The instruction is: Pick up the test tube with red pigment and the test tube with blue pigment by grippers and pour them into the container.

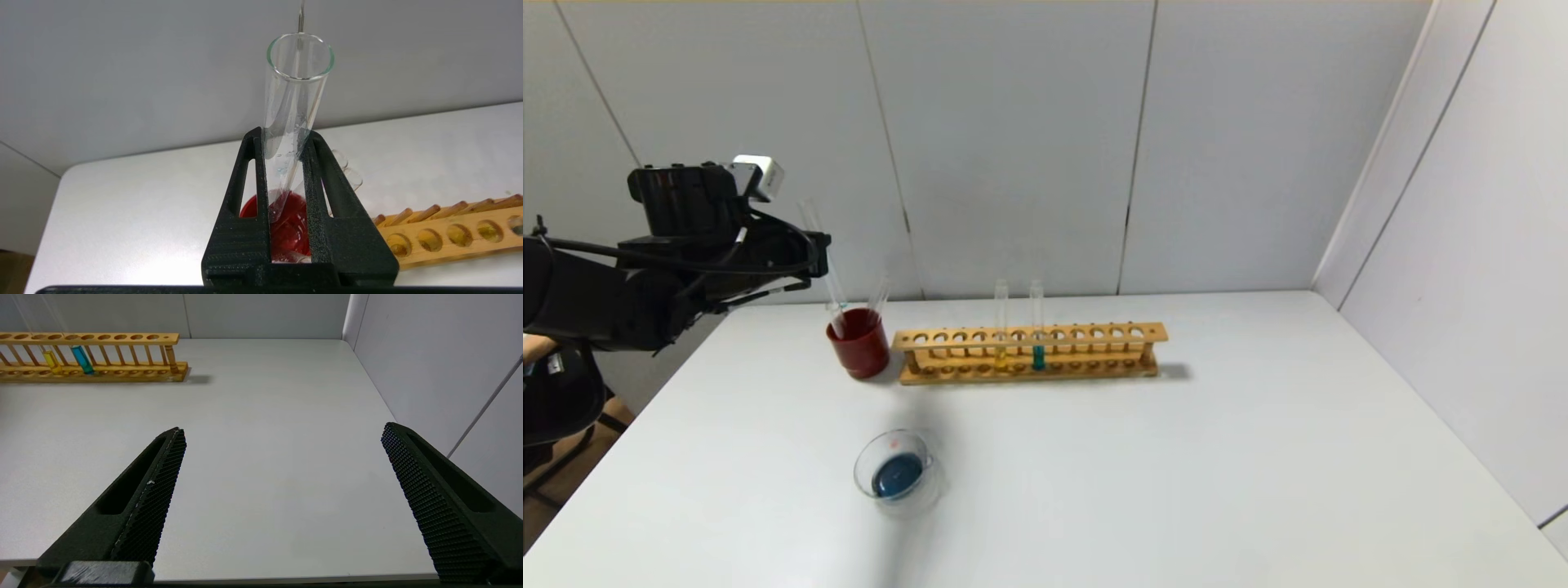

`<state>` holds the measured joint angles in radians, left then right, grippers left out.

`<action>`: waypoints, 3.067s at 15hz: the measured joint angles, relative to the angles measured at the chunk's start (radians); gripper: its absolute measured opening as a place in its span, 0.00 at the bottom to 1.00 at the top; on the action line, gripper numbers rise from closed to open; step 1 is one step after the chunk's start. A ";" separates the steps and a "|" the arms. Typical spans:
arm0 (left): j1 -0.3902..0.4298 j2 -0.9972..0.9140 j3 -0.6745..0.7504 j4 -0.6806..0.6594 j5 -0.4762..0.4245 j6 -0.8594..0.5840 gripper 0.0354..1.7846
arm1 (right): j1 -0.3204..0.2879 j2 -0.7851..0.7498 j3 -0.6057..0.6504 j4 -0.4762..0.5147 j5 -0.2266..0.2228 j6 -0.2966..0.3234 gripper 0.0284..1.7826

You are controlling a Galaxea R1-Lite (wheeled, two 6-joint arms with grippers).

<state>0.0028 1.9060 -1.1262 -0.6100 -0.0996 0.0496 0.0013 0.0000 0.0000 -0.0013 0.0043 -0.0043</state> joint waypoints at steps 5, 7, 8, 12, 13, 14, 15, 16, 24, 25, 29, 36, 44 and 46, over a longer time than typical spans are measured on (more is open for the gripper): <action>-0.002 0.045 0.015 -0.023 0.003 -0.013 0.15 | 0.000 0.000 0.000 0.000 0.000 0.000 0.98; -0.001 0.062 0.032 -0.074 0.004 -0.012 0.15 | 0.000 0.000 0.000 0.000 0.000 0.000 0.98; -0.001 0.072 0.040 -0.106 0.003 -0.010 0.15 | 0.000 0.000 0.000 0.000 0.000 0.000 0.98; 0.001 0.118 0.047 -0.167 0.006 -0.009 0.15 | 0.000 0.000 0.000 0.000 0.000 0.000 0.98; 0.001 0.129 0.047 -0.169 0.007 -0.010 0.17 | 0.000 0.000 0.000 0.000 0.000 0.000 0.98; 0.001 0.138 0.046 -0.169 0.007 -0.011 0.20 | 0.000 0.000 0.000 0.000 0.000 0.000 0.98; 0.001 0.144 0.046 -0.170 0.008 -0.011 0.24 | 0.000 0.000 0.000 0.000 0.000 0.000 0.98; 0.001 0.150 0.046 -0.170 0.008 -0.011 0.30 | 0.000 0.000 0.000 0.000 0.000 0.000 0.98; 0.000 0.106 0.026 -0.158 -0.001 -0.004 0.94 | 0.000 0.000 0.000 0.000 0.000 0.000 0.98; 0.000 0.084 0.021 -0.152 -0.002 -0.004 0.96 | 0.000 0.000 0.000 0.000 0.000 0.000 0.98; 0.002 -0.044 0.012 -0.060 -0.002 -0.001 0.98 | 0.000 0.000 0.000 0.000 0.000 0.000 0.98; 0.027 -0.475 0.081 0.220 0.034 0.001 0.98 | 0.000 0.000 0.000 0.000 0.000 0.000 0.98; 0.057 -1.137 0.500 0.332 0.098 0.002 0.98 | 0.000 0.000 0.000 0.000 0.000 0.000 0.98; 0.057 -1.308 0.555 0.424 0.101 0.001 0.98 | 0.000 0.000 0.000 0.000 0.000 0.000 0.98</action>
<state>0.0600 0.5979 -0.5709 -0.1860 0.0019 0.0504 0.0017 0.0000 0.0000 -0.0017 0.0043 -0.0043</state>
